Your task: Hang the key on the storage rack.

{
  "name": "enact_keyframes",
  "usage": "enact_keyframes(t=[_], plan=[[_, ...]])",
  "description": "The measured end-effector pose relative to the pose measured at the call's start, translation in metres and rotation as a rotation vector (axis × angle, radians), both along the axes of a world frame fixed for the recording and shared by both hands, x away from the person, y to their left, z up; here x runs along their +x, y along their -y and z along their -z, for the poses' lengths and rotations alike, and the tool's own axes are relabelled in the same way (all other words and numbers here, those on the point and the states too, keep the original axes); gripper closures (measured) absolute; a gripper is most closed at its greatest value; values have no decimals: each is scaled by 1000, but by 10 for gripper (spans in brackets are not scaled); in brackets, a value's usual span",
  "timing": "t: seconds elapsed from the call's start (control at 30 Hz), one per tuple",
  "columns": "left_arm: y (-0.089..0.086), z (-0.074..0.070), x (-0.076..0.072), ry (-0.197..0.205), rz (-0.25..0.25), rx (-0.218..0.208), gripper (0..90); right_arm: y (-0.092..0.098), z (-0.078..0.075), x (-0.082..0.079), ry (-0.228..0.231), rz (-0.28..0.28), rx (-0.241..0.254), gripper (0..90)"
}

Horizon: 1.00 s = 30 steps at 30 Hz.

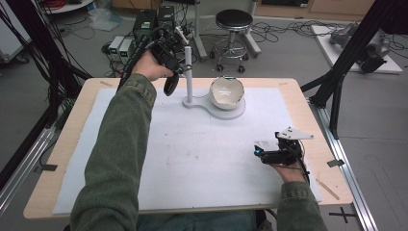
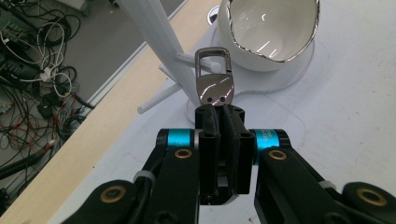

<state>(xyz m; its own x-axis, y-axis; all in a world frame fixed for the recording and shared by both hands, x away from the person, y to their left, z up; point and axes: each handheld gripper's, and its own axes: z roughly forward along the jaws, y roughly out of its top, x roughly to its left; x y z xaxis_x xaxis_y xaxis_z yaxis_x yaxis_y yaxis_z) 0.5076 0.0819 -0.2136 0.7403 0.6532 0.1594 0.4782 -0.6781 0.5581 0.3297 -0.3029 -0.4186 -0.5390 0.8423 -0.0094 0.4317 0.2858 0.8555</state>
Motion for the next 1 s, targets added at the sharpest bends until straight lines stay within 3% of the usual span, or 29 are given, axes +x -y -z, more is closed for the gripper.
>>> enact_keyframes(t=[0.4,0.7,0.87,1.0], plan=[[-1,10,7,-22,-5,-6,839,2,0,0,2,3,-4,6],[-7,22,14,-70,6,-34,811,2,1,0,-7,-2,-9,6],[-13,27,15,-100,11,-74,721,1,1,0,-14,-4,-13,6],[-16,30,13,-120,2,-76,552,0,1,-1,-13,-6,-20,6]])
